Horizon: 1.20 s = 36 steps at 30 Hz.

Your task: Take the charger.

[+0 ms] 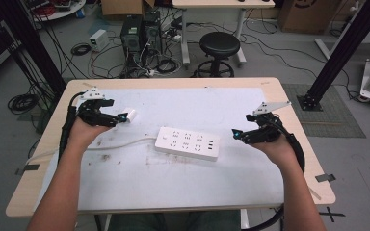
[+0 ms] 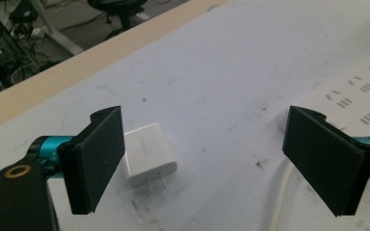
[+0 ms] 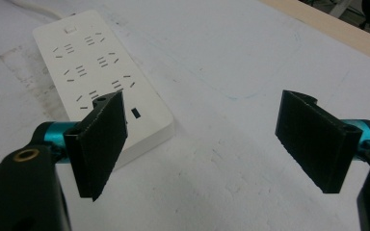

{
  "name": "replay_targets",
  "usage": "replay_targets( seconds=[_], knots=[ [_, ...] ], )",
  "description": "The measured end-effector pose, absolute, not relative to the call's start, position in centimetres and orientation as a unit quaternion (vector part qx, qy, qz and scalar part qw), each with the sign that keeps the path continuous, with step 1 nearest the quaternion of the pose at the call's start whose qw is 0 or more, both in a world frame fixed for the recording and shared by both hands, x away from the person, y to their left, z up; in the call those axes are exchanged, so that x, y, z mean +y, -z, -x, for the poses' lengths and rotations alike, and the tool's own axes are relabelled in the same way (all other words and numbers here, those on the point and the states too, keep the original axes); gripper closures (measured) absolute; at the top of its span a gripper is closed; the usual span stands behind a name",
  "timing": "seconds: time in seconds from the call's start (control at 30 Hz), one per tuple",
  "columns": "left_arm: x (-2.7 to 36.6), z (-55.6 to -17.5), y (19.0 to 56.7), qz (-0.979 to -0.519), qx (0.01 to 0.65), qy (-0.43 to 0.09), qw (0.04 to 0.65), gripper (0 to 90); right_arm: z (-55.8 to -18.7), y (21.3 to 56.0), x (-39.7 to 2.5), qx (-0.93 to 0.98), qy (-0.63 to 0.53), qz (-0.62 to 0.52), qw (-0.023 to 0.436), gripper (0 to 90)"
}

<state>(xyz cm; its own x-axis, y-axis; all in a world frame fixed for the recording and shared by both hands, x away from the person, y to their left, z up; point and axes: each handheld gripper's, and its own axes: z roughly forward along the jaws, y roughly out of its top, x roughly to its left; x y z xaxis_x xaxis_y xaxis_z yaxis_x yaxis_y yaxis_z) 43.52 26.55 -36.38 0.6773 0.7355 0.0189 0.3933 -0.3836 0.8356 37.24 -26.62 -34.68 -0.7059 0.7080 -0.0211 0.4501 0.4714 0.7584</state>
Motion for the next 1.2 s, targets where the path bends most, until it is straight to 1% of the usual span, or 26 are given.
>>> replay_targets(
  seconds=[0.1,0.17,0.2,0.23,0.37,0.53,0.57,0.7,1.2],
  knots=[
    [26.4,-43.9,36.5,-0.810,0.348,-0.198,0.429,15.0,-37.2,34.7,-26.5,0.843,-0.381,-0.342,0.168,18.9],
    [26.0,-45.4,37.1,-0.804,0.362,-0.196,0.428,15.0,-37.2,34.8,-26.3,0.842,-0.381,-0.343,0.167,18.9],
    [26.0,-45.4,37.1,-0.804,0.362,-0.196,0.428,15.0,-37.2,34.8,-26.3,0.842,-0.381,-0.343,0.167,18.9],
    [26.1,-46.1,37.8,-0.801,0.375,-0.193,0.424,15.0,-37.3,34.9,-26.3,0.843,-0.380,-0.343,0.168,18.9],
    [26.3,-47.3,39.2,-0.802,0.394,-0.188,0.407,15.0,-37.3,35.0,-26.1,0.844,-0.378,-0.342,0.167,18.9],
    [26.3,-48.1,40.4,-0.805,0.405,-0.180,0.394,15.0,-37.3,35.1,-26.1,0.844,-0.376,-0.343,0.167,18.9],
    [26.0,-48.6,41.2,-0.806,0.408,-0.176,0.391,15.0,-37.3,35.1,-26.1,0.844,-0.375,-0.346,0.165,18.9],
    [25.5,-49.4,41.9,-0.809,0.414,-0.177,0.377,15.0,-37.4,35.2,-26.0,0.844,-0.373,-0.349,0.164,18.9],
    [25.4,-50.3,43.2,-0.815,0.427,-0.167,0.356,15.0,-37.5,35.3,-25.9,0.844,-0.373,-0.347,0.165,18.9]
  ],
)
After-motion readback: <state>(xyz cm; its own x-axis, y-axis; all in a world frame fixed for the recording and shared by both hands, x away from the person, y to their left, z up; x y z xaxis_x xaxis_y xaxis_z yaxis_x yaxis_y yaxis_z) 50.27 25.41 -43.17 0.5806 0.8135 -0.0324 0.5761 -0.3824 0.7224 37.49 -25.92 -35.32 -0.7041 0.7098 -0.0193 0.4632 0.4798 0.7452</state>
